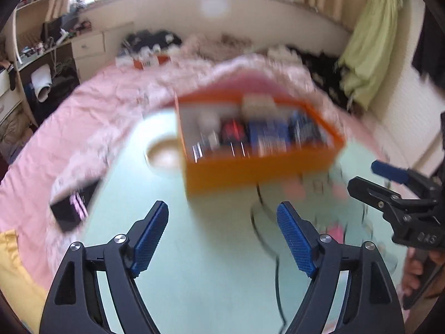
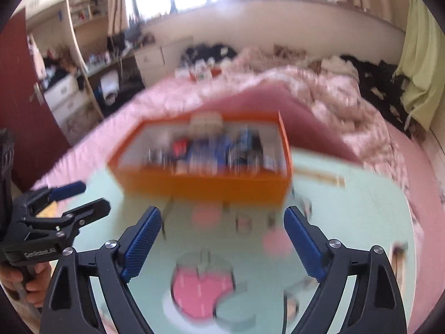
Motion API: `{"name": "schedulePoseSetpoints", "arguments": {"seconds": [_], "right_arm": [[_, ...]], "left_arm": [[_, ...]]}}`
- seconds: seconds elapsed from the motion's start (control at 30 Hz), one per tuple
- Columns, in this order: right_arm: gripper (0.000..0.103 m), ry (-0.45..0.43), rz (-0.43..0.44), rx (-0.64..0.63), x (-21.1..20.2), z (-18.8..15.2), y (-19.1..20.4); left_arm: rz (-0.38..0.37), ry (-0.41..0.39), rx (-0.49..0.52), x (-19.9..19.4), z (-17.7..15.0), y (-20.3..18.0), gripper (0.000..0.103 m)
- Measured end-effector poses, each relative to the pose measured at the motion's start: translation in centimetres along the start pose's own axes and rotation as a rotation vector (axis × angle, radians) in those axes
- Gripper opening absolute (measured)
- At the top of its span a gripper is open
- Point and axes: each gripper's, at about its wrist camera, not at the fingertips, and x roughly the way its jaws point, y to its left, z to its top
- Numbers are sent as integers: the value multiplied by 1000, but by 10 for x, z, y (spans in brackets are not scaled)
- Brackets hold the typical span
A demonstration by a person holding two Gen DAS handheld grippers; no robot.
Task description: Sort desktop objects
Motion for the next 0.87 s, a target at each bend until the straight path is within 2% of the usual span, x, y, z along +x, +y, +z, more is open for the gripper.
{"name": "schedulePoseSetpoints", "arguments": {"seconds": [0.13, 0.2, 0.23, 0.3, 0.37, 0.87], "right_arm": [[90, 111, -53, 17, 4, -46, 1], [92, 147, -67, 49, 8, -63, -2], [100, 164, -75, 60, 12, -68, -3], [103, 141, -124, 51, 14, -75, -3], [103, 140, -128, 54, 14, -75, -5], [103, 120, -121, 46, 15, -76, -4]], "left_arm": [[29, 87, 28, 12, -35, -20, 80], [102, 64, 72, 13, -43, -28, 87], [124, 40, 70, 13, -47, -30, 91], [138, 15, 46, 14, -54, -29, 103], [129, -16, 50, 12, -58, -30, 103], [97, -31, 76, 16, -55, -32, 103]]}}
